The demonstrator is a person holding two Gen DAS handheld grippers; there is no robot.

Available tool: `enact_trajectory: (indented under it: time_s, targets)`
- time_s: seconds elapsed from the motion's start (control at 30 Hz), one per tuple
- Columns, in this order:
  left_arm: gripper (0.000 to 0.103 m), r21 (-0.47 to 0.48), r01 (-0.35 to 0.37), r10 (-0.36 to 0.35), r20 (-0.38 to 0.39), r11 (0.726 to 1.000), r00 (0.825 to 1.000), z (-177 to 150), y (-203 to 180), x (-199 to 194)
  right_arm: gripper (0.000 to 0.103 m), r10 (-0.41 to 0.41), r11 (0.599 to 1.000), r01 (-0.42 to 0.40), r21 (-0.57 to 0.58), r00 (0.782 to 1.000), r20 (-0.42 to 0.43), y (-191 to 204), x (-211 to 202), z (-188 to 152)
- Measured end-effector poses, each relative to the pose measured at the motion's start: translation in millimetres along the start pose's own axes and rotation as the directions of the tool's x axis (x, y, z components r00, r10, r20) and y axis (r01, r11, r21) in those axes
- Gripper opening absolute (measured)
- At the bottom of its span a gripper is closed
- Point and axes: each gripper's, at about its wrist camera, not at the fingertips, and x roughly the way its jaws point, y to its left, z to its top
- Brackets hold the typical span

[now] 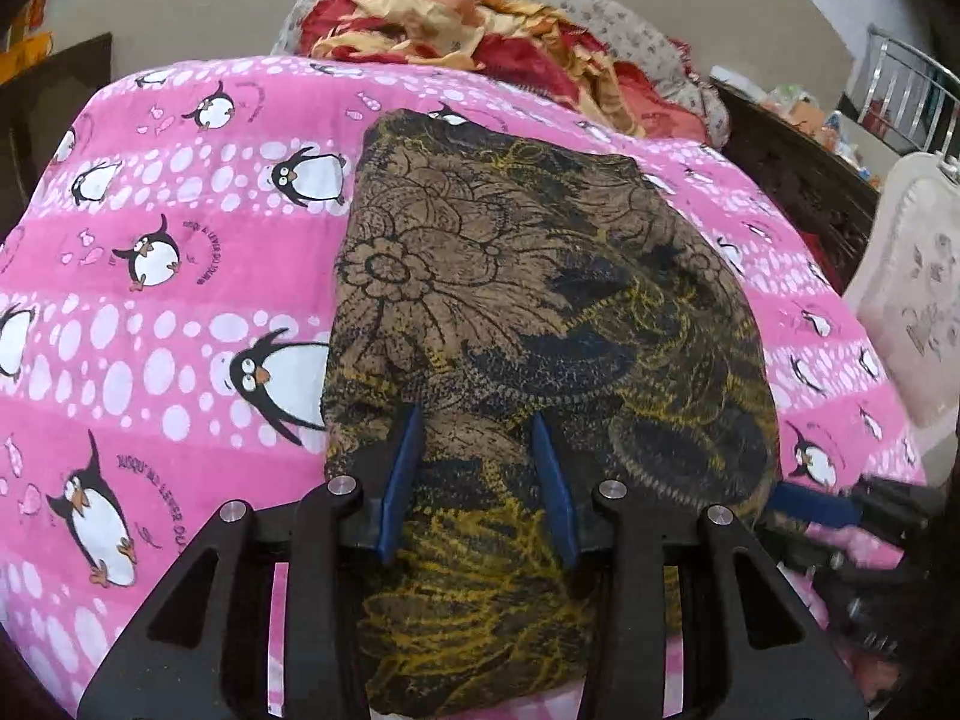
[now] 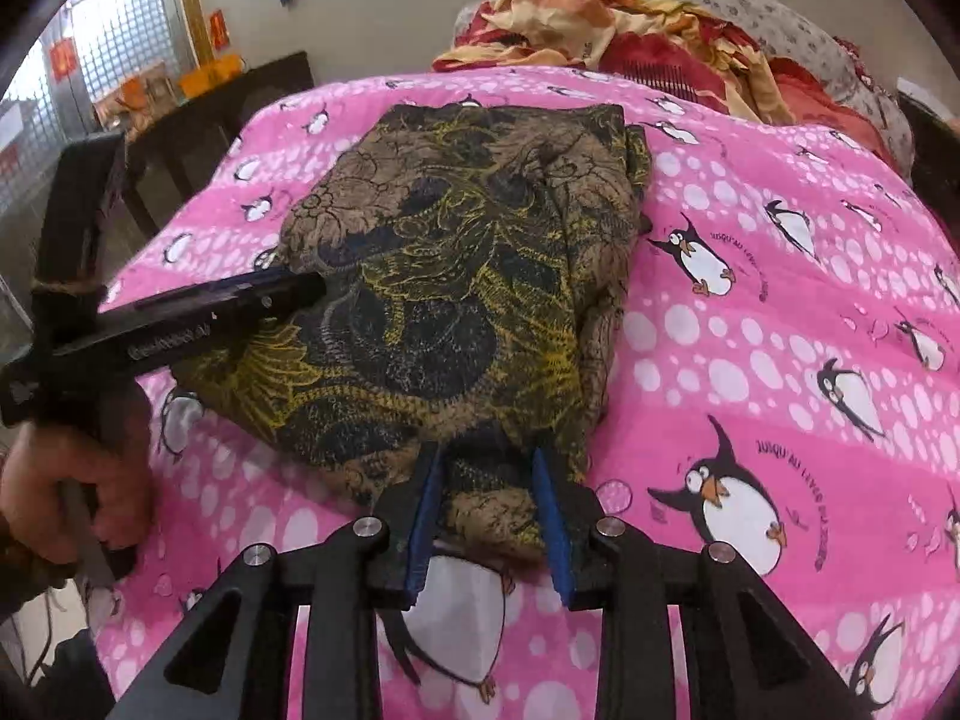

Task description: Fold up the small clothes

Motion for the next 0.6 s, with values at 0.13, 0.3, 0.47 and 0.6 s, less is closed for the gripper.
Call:
enact_trajectory:
  time_s: [0.13, 0.3, 0.47, 0.6]
  targets:
    - [0.037, -0.021, 0.028, -0.027, 0.068, 0.999, 0.997, 41, 0, -17, 0.031, 0.012, 1.000, -0.011, 0.024, 1.000, -0.015, 4, -19, 26]
    - [0.037, -0.054, -0.029, 0.033, 0.075, 0.998, 0.997, 116, -1, 23, 0.031, -0.122, 0.987, 0.107, 0.121, 0.985, 0.124, -1, -26, 97]
    - [0.038, -0.078, -0.116, 0.115, -0.009, 0.990, 0.993, 135, 2, 91, 0.031, -0.213, 0.969, 0.194, 0.151, 0.969, 0.124, 0, 38, 143]
    - [0.040, -0.081, -0.112, 0.112, -0.004, 0.990, 0.994, 120, 6, 107, 0.031, -0.220, 0.965, 0.205, 0.160, 0.972, 0.082, -20, 90, 118]
